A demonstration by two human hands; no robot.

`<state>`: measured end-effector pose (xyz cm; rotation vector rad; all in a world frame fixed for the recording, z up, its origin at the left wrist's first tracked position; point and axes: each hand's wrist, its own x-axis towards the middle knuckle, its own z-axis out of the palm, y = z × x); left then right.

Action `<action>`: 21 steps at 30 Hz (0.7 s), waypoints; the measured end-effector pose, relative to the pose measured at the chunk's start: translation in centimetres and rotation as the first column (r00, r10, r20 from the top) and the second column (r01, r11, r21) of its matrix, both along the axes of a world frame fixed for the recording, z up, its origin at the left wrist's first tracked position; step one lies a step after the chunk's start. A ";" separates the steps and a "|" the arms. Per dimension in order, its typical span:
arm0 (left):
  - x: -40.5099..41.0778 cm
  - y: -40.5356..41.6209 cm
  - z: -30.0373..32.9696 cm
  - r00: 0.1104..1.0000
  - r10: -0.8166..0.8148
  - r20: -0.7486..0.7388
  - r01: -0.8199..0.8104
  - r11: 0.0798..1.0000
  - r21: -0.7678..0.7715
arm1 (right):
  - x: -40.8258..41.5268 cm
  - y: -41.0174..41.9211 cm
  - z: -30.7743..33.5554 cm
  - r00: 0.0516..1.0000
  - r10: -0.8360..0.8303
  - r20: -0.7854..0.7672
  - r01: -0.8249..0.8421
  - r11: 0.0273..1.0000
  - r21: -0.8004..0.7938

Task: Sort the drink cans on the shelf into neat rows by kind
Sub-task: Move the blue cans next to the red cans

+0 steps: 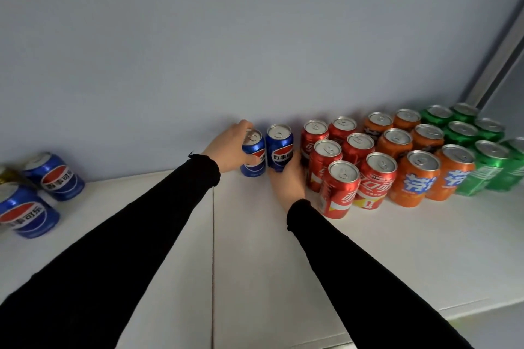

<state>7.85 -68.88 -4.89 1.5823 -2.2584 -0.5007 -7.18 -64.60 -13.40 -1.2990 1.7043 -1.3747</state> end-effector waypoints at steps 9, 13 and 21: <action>4.6 8.0 -1.0 0.991 0.125 0.037 -0.120 0.986 -0.112 | 3.0 7.1 0.7 0.964 0.184 -0.194 -0.219 0.959 -0.181; 9.9 11.8 -1.5 0.980 0.150 0.128 -0.127 0.977 -0.170 | 6.6 7.9 1.1 0.887 0.297 -0.353 -0.389 0.893 -0.228; 23.9 17.3 -0.4 0.945 0.288 0.155 -0.249 0.941 -0.229 | 19.4 8.7 2.1 0.794 0.473 -0.381 -0.572 0.794 -0.205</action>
